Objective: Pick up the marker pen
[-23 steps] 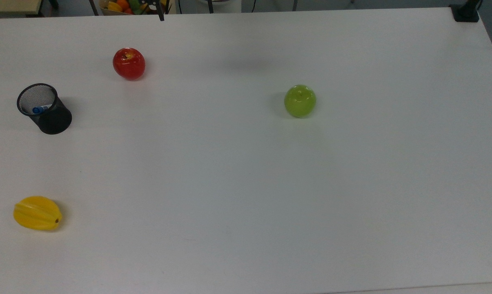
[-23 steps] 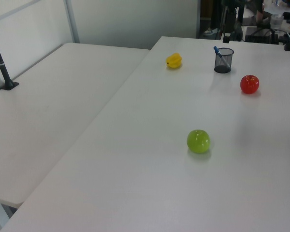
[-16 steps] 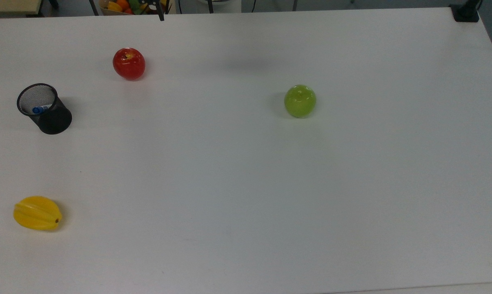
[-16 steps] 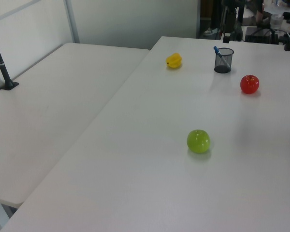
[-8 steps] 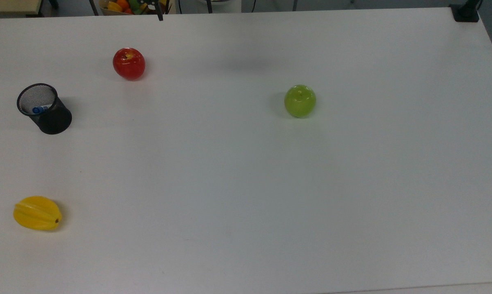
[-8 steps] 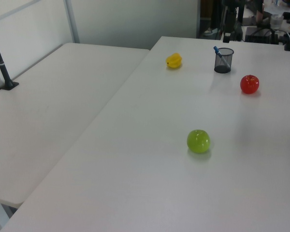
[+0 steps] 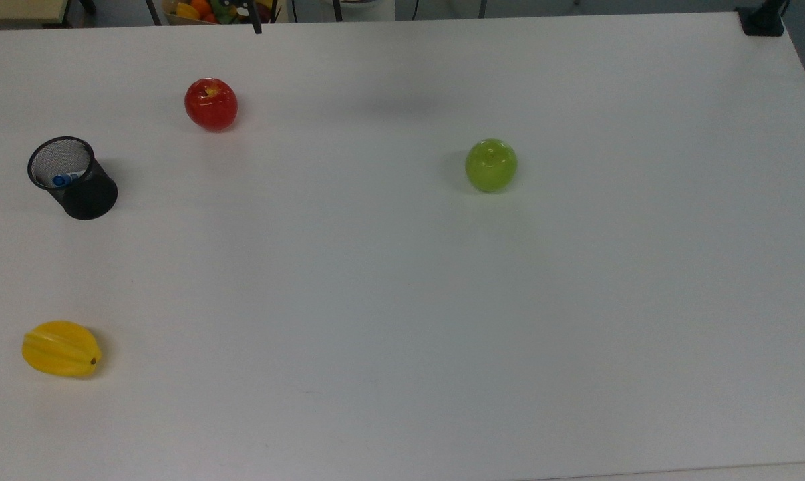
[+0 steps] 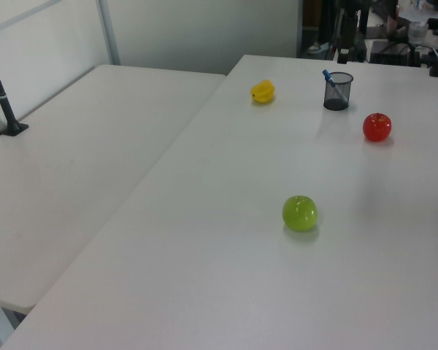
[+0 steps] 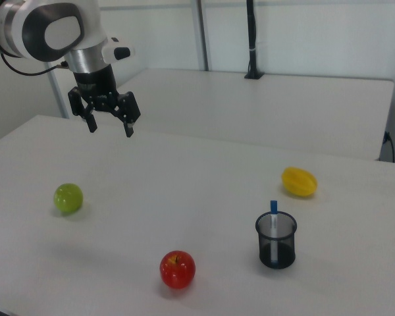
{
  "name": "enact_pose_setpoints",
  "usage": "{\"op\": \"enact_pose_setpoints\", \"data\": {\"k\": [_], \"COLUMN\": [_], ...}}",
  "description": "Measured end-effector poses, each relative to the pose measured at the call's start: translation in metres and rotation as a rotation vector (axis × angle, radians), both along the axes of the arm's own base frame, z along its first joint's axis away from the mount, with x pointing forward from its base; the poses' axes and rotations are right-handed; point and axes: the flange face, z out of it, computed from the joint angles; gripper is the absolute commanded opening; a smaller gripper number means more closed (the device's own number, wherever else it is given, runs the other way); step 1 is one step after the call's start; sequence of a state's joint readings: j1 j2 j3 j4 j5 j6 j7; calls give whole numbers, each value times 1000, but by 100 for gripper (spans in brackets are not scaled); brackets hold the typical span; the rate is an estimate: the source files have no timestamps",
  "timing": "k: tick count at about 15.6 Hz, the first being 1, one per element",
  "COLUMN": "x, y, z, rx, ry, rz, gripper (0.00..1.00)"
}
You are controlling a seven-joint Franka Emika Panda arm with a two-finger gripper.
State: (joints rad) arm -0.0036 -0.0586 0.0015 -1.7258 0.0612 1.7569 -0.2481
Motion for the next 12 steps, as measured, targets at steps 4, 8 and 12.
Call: {"op": "enact_pose_setpoints", "data": {"k": [4,8,12], "x": [0,3,8], "y": [-10,-26,-58], "z": [2,8,18], "rx": [0,-7,-26], "ry": [-3,-42,-122], "rz": [-14,-40,-94], "gripper": [100,100,100]}}
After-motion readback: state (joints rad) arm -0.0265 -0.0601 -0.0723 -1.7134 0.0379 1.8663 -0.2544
